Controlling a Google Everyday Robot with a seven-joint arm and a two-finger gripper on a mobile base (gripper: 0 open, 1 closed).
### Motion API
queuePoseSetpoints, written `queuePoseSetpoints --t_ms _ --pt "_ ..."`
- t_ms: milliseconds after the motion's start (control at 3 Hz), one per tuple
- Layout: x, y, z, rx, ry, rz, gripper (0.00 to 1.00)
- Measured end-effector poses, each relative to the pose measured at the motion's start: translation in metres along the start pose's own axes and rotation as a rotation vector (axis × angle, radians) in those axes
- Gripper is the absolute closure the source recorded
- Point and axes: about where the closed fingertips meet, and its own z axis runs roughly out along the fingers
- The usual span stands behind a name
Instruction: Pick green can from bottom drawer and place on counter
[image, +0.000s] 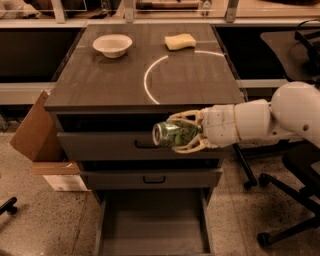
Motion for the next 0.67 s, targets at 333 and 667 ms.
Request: queuePoseSetpoints --t_ms 333,667 --pt "0.0 -0.045 -0.021 0.043 0.044 0.079 1.0" --pt "0.011 -0.079 -0.028 0.079 0.074 0.157 1.0"
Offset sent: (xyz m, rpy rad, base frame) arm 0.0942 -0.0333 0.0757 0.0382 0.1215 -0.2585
